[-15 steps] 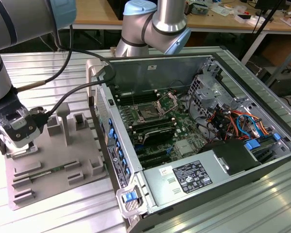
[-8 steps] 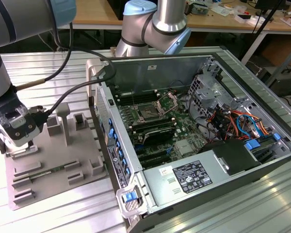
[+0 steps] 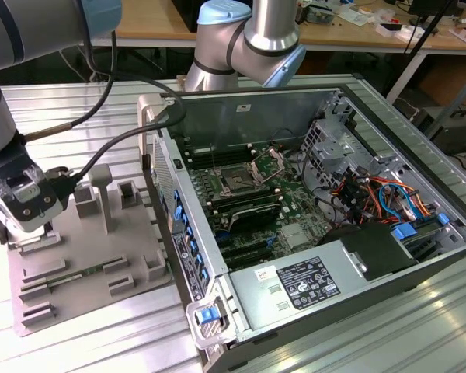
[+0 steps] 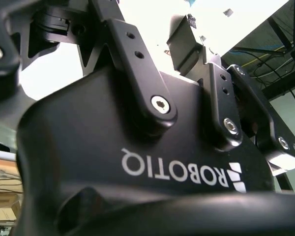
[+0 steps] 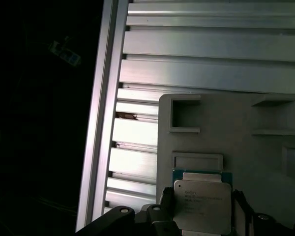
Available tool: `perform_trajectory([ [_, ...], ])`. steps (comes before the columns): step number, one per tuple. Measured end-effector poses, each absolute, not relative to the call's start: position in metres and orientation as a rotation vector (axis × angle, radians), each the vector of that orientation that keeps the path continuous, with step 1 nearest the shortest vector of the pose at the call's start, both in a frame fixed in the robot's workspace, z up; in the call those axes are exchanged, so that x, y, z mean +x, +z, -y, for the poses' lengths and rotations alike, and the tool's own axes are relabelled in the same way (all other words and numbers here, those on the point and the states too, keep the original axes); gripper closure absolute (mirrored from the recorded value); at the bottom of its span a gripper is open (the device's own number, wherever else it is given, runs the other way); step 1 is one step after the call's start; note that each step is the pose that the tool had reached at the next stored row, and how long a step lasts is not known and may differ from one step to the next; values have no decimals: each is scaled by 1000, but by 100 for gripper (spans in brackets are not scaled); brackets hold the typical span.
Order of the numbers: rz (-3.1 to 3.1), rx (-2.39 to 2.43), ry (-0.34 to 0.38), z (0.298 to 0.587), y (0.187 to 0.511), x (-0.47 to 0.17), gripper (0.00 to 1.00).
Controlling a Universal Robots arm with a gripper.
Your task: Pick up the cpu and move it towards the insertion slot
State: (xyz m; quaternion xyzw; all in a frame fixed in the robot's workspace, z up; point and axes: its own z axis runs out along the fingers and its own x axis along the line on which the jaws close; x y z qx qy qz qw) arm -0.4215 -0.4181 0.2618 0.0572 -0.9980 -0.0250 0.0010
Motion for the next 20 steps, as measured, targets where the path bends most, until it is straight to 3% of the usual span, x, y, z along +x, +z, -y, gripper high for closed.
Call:
perform_trajectory([
  [20, 3134, 180, -83, 418, 273, -422, 45],
])
